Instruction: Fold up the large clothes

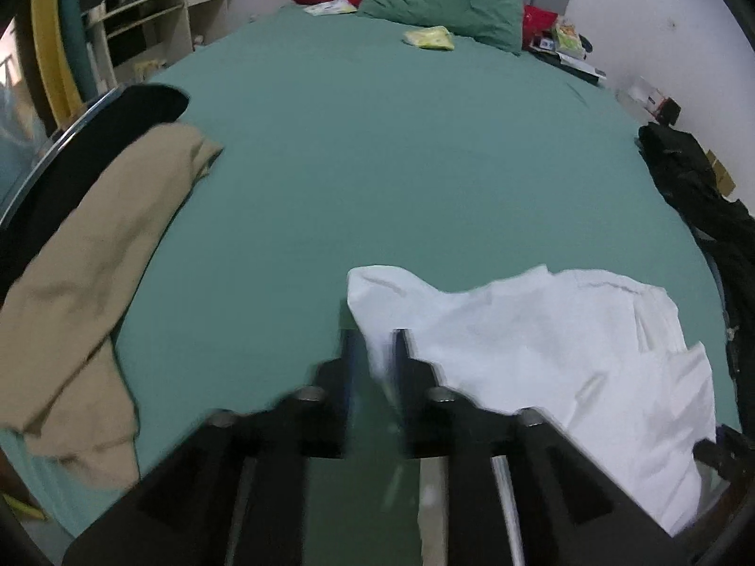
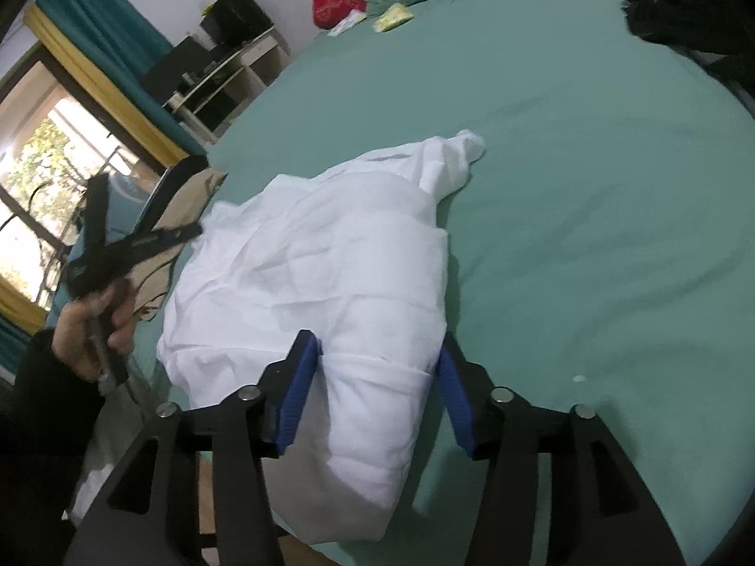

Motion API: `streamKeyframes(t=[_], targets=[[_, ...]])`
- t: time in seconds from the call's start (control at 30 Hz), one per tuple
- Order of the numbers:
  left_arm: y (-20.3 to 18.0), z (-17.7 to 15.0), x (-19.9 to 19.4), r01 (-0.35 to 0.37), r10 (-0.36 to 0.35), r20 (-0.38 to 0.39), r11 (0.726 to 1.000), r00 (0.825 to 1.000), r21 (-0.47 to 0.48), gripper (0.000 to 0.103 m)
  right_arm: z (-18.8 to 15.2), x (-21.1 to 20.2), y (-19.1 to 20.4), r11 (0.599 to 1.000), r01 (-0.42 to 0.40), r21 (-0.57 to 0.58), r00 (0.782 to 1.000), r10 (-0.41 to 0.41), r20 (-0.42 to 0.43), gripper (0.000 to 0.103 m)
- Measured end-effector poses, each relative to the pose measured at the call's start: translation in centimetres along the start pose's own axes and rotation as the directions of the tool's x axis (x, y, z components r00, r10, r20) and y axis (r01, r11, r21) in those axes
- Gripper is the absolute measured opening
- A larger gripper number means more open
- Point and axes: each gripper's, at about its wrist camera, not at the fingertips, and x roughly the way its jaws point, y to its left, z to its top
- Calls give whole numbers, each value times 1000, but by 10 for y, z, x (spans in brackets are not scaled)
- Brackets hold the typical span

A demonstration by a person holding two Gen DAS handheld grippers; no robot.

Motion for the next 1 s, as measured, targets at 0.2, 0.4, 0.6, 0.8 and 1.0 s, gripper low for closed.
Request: streamKeyframes(t=[0.2,0.4,0.6,0.8,1.0], targets=[[-3,-37,-16,203,-205,-50,978,977,-38,60,0,-29,-3,1000,-7,30,993,3,117,57],[-16,-82,-4,251,-242,-222,968,945,14,62,-9,-5,-4,993,117,11,993,-117,-1,60],[-19,-110,-20,182,-157,-216,978,964,100,58,-13,-1,9,983,173,-60,985,-174,-14,68],[8,-108,-39,241,-243,-188,970,951,-38,58,-7,-14,11,982,177,-59,984,-175,37,69],[33,-86,-37,284,-307,-121,943,944,-172,67,-2,-34,11,994,94,-47,987,-87,136,69]])
